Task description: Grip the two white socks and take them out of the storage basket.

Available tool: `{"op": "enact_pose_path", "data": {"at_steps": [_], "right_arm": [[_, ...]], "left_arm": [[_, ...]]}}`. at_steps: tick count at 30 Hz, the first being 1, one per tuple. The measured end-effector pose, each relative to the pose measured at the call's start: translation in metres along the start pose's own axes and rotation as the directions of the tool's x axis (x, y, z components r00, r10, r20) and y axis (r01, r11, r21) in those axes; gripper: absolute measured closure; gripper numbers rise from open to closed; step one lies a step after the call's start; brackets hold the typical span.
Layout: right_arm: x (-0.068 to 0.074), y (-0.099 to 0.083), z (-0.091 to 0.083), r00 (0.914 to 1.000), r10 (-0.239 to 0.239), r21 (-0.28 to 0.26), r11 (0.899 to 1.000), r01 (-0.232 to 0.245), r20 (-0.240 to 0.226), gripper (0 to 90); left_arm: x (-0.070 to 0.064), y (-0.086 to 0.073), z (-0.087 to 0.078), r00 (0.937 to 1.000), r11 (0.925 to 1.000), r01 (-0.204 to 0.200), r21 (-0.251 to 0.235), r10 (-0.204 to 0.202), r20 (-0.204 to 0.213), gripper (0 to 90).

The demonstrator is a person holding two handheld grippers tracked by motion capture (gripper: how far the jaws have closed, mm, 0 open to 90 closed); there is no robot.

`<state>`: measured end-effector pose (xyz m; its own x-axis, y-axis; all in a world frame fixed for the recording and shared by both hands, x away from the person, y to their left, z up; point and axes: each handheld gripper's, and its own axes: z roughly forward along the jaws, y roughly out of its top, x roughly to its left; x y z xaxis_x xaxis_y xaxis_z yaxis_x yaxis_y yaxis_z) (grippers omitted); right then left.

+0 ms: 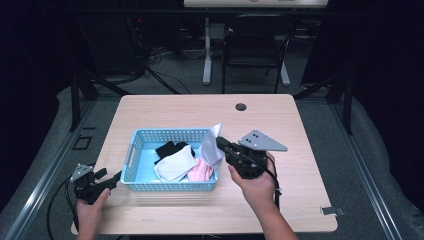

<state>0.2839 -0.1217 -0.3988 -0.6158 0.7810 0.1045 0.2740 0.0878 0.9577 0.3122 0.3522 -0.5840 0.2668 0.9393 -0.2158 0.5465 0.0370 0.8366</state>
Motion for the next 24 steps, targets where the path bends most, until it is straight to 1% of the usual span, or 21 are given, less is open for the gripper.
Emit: {"op": "enact_pose_path", "data": {"at_steps": [1,2,3,5,6,8,10,14,19,24], "right_arm": [[-0.001,-0.001,-0.004,1.0000,-0.002,-0.002,1.000,0.002,0.005,89.0],[-0.001,-0.001,-0.004,1.0000,-0.002,-0.002,1.000,0.002,0.005,89.0],[-0.004,-0.005,-0.013,0.9998,-0.003,0.001,1.000,0.003,0.021,89.0],[-0.005,-0.007,-0.016,0.9996,-0.006,0.001,1.000,0.006,0.027,89.0],[-0.008,-0.011,-0.021,0.9987,-0.014,0.009,1.000,0.014,0.050,89.0],[-0.011,-0.016,-0.026,0.9973,-0.019,0.020,1.000,0.018,0.071,89.0],[-0.013,-0.019,-0.028,0.9971,-0.013,0.021,1.000,0.011,0.076,89.0],[-0.021,-0.033,-0.037,0.9943,0.017,0.034,0.999,-0.021,0.106,89.0],[-0.028,-0.050,-0.038,0.9905,0.028,0.061,0.998,-0.036,0.135,89.0],[-0.035,-0.070,-0.033,0.9875,0.051,0.090,0.994,-0.065,0.149,89.0]], "left_arm": [[0.000,0.000,0.000,1.0000,1.0000,0.001,-0.006,-0.001,0.000,24.4],[0.000,0.000,0.000,1.0000,1.0000,0.001,-0.006,-0.001,0.000,24.4],[0.000,0.000,0.000,1.0000,1.0000,-0.001,-0.004,0.001,-0.002,24.4],[0.000,0.000,0.001,1.0000,1.0000,0.001,-0.008,-0.001,-0.004,24.4],[0.000,0.000,0.000,1.0000,1.0000,0.000,-0.003,0.000,-0.001,24.4],[-0.001,0.000,0.000,1.0000,1.0000,0.000,-0.004,0.000,-0.002,24.4],[-0.001,0.000,0.000,1.0000,1.0000,0.000,-0.004,0.000,-0.003,24.4],[-0.001,0.000,0.000,1.0000,1.0000,0.001,-0.003,-0.001,-0.003,24.4],[-0.001,-0.001,0.000,1.0000,1.0000,0.001,-0.004,-0.001,-0.004,24.4],[-0.001,-0.001,0.001,1.0000,1.0000,0.001,-0.002,-0.001,-0.004,24.4]]}}
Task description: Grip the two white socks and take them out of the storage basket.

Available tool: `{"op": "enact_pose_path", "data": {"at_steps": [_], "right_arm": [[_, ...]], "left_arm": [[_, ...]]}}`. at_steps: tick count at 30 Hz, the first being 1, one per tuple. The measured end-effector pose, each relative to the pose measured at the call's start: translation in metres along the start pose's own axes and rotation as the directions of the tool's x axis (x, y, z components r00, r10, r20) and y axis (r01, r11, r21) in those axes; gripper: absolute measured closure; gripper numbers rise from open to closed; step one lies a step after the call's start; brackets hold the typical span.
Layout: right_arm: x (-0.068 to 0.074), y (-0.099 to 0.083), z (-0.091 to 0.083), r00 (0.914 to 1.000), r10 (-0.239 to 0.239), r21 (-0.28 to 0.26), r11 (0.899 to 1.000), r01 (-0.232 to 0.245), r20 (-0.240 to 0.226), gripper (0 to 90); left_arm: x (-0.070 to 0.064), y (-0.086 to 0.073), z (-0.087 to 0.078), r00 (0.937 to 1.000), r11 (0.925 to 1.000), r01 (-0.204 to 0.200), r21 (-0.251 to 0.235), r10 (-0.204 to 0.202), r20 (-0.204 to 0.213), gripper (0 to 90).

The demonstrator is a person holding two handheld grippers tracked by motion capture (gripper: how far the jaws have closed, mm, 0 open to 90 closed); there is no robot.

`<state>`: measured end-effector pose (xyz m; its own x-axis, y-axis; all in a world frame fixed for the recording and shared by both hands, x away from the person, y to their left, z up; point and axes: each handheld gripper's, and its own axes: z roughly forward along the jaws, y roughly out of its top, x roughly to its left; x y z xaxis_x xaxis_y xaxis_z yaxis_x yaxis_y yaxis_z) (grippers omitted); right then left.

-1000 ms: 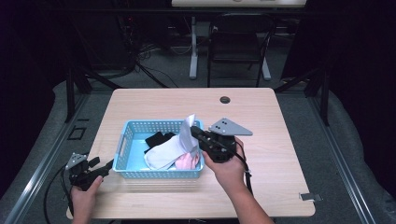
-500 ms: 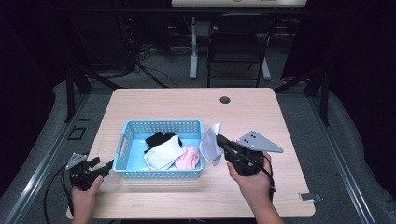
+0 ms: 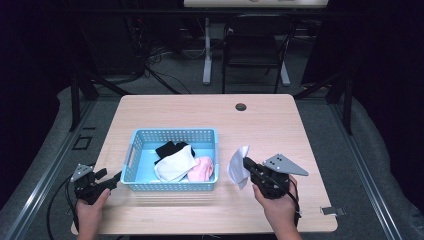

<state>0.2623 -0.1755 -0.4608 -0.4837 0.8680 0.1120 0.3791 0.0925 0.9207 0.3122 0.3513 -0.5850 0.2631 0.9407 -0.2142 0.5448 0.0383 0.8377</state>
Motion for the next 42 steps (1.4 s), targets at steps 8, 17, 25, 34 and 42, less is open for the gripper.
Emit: {"op": "enact_pose_path", "data": {"at_steps": [8,17,25,34,42], "right_arm": [[-0.018,-0.029,0.015,0.9981,0.061,0.047,0.997,-0.062,0.011,89.0],[-0.047,-0.047,0.016,0.9871,0.128,0.063,0.989,-0.135,0.096,88.9],[-0.065,-0.057,0.019,0.9739,0.173,0.086,0.979,-0.187,0.146,88.8],[-0.073,-0.062,0.021,0.9677,0.153,0.118,0.977,-0.179,0.200,83.7],[-0.075,-0.067,0.025,0.9721,0.099,0.107,0.986,-0.124,0.213,55.7]], "left_arm": [[0.000,0.000,0.000,1.0000,0.9999,0.000,0.011,0.000,0.000,24.4],[0.000,0.000,0.000,1.0000,1.0000,-0.002,0.004,0.002,-0.001,24.4],[0.001,0.000,0.000,1.0000,1.0000,-0.002,0.005,0.002,0.002,24.5],[0.001,0.001,-0.001,1.0000,1.0000,-0.001,0.003,0.001,0.000,24.4],[0.000,0.000,0.000,1.0000,1.0000,0.000,-0.003,0.000,0.001,24.4]]}}
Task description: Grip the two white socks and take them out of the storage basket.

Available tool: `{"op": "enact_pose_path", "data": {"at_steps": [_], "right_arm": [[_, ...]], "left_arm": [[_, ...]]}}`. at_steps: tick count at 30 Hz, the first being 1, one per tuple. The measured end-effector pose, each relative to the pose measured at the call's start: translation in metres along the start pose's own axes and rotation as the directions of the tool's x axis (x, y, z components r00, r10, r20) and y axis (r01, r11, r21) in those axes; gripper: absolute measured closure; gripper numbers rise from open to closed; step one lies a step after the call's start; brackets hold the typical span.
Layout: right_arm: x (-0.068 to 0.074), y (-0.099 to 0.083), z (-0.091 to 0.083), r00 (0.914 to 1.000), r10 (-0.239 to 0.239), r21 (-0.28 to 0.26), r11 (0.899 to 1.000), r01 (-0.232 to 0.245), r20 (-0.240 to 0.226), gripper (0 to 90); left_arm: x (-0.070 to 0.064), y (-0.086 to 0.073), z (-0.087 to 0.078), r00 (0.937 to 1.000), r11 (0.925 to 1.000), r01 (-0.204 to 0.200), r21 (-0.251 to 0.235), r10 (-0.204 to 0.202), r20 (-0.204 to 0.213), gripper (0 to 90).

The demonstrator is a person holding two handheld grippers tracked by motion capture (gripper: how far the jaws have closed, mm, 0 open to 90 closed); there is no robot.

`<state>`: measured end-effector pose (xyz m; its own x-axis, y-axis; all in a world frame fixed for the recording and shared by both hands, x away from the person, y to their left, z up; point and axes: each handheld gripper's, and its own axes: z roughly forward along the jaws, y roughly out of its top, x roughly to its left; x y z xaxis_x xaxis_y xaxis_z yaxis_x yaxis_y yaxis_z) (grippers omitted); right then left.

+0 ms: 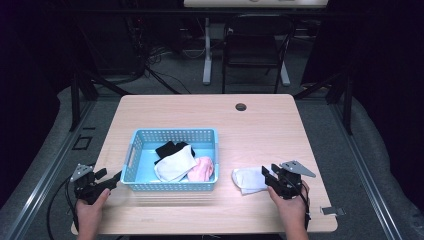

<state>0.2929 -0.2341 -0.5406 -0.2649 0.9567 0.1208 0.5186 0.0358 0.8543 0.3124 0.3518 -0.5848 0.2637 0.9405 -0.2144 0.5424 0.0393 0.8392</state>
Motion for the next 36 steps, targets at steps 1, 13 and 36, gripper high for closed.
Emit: {"op": "enact_pose_path", "data": {"at_steps": [1,13,36], "right_arm": [[0.001,0.000,0.000,1.0000,-0.001,-0.002,1.000,0.001,-0.003,54.4],[0.023,0.036,-0.011,0.9932,-0.041,-0.062,0.997,0.034,-0.109,50.6],[0.108,0.111,0.022,0.9444,-0.218,0.033,0.972,0.233,-0.246,54.6]], "left_arm": [[0.000,0.000,0.000,1.0000,1.0000,0.000,0.002,0.000,0.002,24.4],[0.001,0.000,0.000,0.9999,0.9999,0.013,-0.003,-0.012,0.003,24.4],[0.002,0.000,-0.001,0.9999,0.9999,0.010,0.002,-0.010,0.005,24.4]]}}
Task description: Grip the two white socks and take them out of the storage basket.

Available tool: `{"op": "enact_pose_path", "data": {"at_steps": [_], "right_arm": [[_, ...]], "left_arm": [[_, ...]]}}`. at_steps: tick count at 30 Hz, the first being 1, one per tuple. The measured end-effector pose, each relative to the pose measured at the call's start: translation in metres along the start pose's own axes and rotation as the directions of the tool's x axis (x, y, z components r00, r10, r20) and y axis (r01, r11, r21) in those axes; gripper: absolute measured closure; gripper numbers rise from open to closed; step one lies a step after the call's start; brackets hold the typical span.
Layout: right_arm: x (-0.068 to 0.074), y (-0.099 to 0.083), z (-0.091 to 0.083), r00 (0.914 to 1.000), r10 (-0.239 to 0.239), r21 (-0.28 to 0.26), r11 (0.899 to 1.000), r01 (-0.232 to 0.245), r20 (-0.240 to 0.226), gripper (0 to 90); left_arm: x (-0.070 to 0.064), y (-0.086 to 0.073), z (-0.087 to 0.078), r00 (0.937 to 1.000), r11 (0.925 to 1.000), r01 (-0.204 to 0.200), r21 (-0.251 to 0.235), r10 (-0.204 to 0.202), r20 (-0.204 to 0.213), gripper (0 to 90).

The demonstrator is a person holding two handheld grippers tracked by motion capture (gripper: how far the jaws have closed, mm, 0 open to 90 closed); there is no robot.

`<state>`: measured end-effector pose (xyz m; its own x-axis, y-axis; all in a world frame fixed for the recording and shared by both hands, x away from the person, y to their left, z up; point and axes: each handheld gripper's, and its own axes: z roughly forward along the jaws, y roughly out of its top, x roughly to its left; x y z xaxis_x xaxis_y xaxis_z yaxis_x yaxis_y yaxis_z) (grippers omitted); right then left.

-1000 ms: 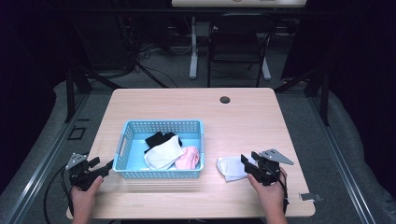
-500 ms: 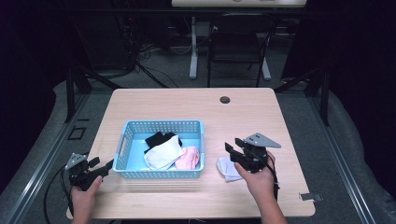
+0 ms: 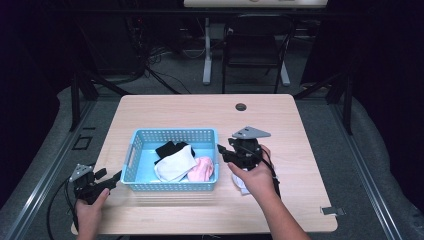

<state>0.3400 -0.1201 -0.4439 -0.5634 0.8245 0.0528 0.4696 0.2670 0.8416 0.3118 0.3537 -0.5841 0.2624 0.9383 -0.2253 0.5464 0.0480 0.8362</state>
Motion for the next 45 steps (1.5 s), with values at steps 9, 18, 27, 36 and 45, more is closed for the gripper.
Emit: {"op": "enact_pose_path", "data": {"at_steps": [9,18,27,36,45], "right_arm": [[0.017,0.028,0.031,0.9988,-0.019,0.081,0.996,0.023,-0.046,57.8],[0.029,0.037,0.078,0.9974,0.014,0.202,0.979,0.000,-0.071,61.0],[0.031,0.029,0.123,0.9958,0.077,0.338,0.940,-0.056,-0.050,63.2],[0.034,0.020,0.155,0.9815,0.188,0.468,0.871,-0.150,-0.036,65.0],[0.032,0.013,0.170,0.9636,0.267,0.525,0.822,-0.219,-0.015,67.8]], "left_arm": [[0.000,0.000,0.000,1.0000,1.0000,0.002,-0.009,-0.002,0.000,24.4],[0.001,0.001,-0.001,1.0000,1.0000,0.006,-0.007,-0.006,0.002,24.4],[0.002,0.001,0.000,1.0000,1.0000,0.004,-0.007,-0.004,0.003,24.4],[0.002,0.001,0.000,1.0000,1.0000,0.004,-0.008,-0.004,0.004,24.4],[0.002,0.001,0.000,1.0000,0.9999,0.004,-0.009,-0.004,0.005,24.4]]}}
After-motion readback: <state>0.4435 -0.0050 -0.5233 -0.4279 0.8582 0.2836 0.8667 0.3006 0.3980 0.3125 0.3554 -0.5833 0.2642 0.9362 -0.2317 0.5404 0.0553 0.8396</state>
